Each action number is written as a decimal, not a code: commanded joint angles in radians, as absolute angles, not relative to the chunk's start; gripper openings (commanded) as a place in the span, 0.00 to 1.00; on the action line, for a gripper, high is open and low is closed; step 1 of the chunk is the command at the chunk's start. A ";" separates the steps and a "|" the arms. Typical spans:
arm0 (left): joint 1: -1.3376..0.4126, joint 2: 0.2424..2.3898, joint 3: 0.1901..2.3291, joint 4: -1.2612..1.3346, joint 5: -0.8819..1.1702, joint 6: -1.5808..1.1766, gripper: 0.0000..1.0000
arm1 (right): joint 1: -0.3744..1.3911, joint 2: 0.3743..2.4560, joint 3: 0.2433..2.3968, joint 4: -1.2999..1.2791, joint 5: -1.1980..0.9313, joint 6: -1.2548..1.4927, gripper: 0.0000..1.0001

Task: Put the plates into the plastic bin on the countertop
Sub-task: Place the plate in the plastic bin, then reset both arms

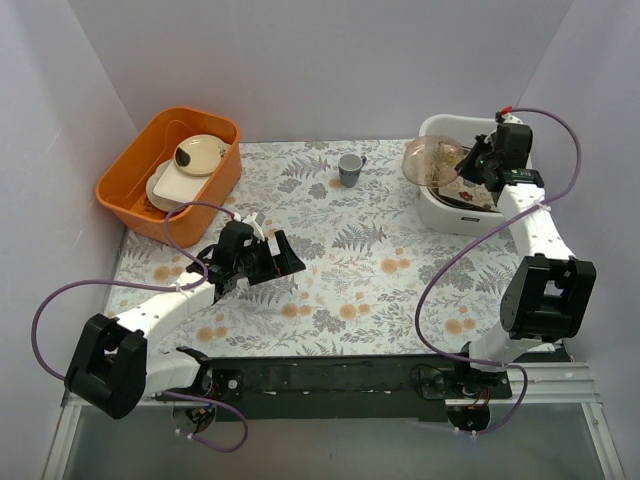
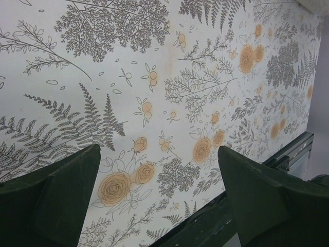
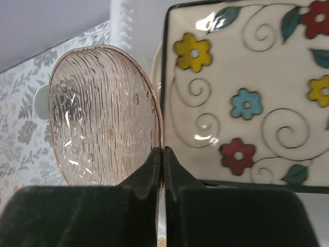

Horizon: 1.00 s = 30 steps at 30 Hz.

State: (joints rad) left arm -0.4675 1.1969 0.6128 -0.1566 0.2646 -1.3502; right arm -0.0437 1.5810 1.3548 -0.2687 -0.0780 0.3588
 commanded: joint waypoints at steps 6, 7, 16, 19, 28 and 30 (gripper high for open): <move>-0.463 1.164 0.595 -0.158 0.287 -1.345 0.98 | -0.190 1.641 1.390 -0.255 -0.075 0.387 0.01; -0.463 1.163 0.597 -0.161 0.288 -1.345 0.98 | -0.199 1.644 1.390 -0.253 -0.049 0.387 0.01; -0.463 1.157 0.588 -0.156 0.282 -1.345 0.98 | -0.221 1.629 1.306 -0.196 -0.064 0.426 0.55; -0.463 1.161 0.592 -0.160 0.273 -1.342 0.98 | -0.222 1.557 1.225 -0.117 -0.063 0.437 0.74; -0.463 1.207 0.617 -0.132 0.242 -1.333 0.98 | -0.143 1.402 1.135 -0.074 -0.123 0.423 0.98; -0.463 1.244 0.633 -0.132 0.245 -1.335 0.98 | -0.073 1.390 1.134 -0.120 -0.100 0.387 0.98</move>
State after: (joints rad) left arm -0.4675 1.2041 0.5976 -0.1505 0.2615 -1.3491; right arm -0.1814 1.4334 1.1351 -0.1425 -0.0917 0.4374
